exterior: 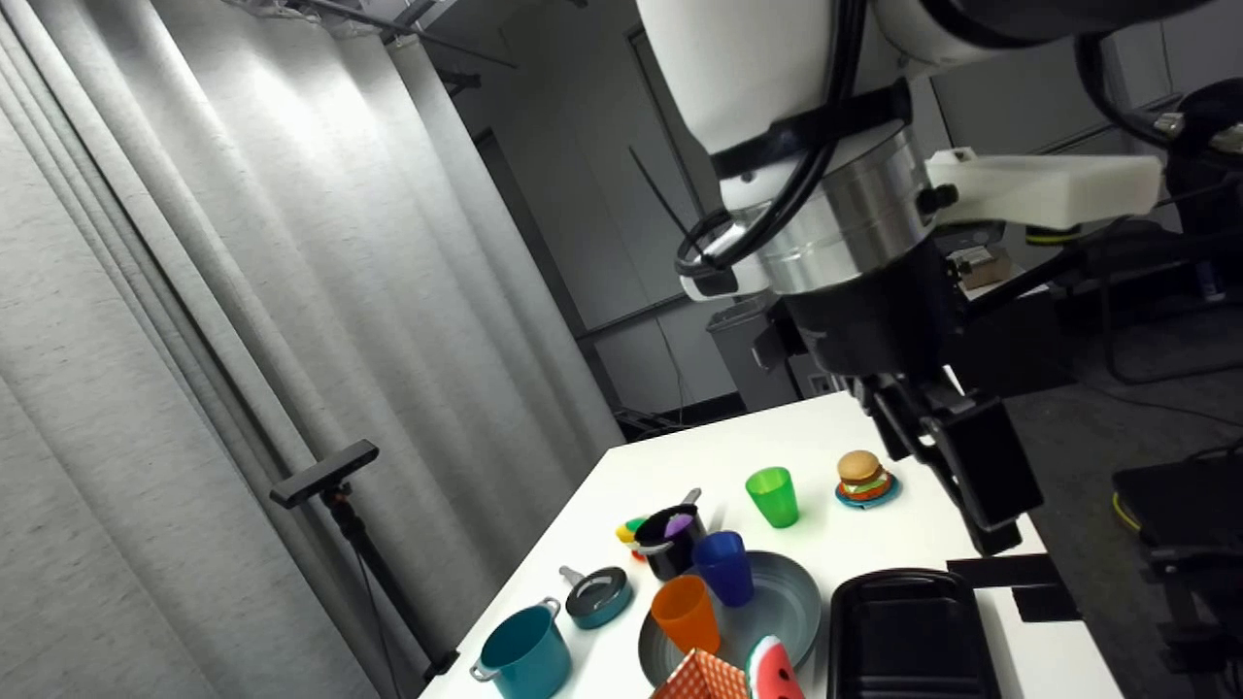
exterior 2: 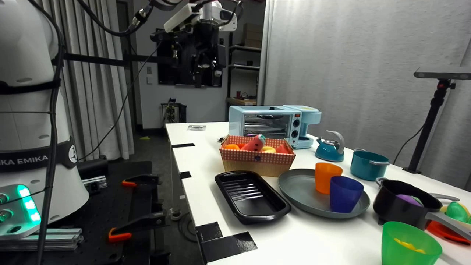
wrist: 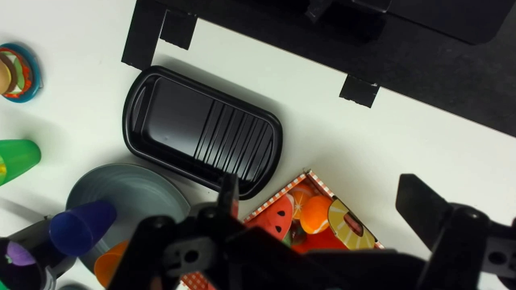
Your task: Remove the orange from the basket and place it inside the orange cup
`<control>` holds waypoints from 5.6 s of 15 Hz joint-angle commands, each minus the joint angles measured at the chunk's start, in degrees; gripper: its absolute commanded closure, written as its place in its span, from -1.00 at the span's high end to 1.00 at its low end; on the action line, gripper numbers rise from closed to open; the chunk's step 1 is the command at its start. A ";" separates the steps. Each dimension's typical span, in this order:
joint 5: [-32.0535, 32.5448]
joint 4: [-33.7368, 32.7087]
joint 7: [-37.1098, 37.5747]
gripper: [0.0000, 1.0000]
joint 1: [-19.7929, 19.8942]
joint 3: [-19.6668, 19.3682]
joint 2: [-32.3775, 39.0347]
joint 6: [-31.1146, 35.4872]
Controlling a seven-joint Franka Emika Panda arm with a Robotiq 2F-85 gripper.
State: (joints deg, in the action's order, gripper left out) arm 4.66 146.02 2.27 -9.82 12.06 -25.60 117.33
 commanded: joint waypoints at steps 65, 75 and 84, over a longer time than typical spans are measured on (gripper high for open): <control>12.22 -42.26 12.39 1.00 -2.50 -11.63 57.45 19.19; 13.55 -40.06 21.69 1.00 -6.97 -13.56 56.55 17.20; 13.86 -40.21 28.81 1.00 -8.05 -16.73 59.36 17.92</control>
State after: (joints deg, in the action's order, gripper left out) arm 17.65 106.34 27.76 -16.60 -2.97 32.52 135.53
